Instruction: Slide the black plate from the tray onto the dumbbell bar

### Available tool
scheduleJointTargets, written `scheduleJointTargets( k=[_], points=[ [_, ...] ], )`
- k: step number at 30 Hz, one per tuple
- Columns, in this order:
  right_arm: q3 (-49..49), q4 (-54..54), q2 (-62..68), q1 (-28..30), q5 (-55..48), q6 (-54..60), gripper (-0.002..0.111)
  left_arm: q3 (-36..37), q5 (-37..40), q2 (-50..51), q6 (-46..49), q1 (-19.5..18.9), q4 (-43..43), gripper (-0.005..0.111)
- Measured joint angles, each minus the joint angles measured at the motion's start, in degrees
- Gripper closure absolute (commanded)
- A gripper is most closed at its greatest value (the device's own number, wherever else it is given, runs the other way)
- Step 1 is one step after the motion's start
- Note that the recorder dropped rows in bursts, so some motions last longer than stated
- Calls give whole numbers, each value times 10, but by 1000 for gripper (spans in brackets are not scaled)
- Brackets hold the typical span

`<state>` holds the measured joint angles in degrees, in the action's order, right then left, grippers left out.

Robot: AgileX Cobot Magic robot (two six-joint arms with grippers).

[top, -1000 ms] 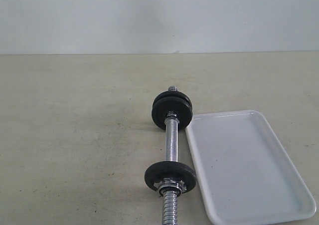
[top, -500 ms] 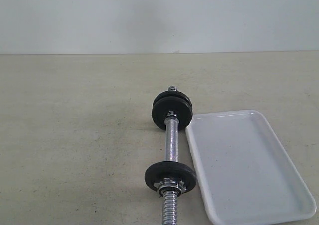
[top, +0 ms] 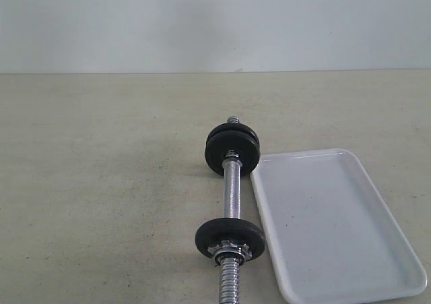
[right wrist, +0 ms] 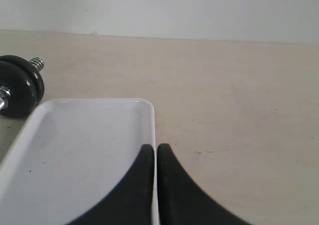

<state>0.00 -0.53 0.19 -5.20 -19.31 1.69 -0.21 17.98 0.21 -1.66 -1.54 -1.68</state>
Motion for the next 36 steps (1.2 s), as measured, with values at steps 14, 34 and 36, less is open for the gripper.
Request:
scheduleJointTargets(
  k=[14,34,36],
  points=[
    [0,0,0,0,0,0,108,0,0,0,1,0,0,102],
    [0,0,0,36,0,0,108,0,0,0,1,0,0,102],
    [0,-1,0,51,0,0,108,0,0,0,1,0,0,102]
  ],
)
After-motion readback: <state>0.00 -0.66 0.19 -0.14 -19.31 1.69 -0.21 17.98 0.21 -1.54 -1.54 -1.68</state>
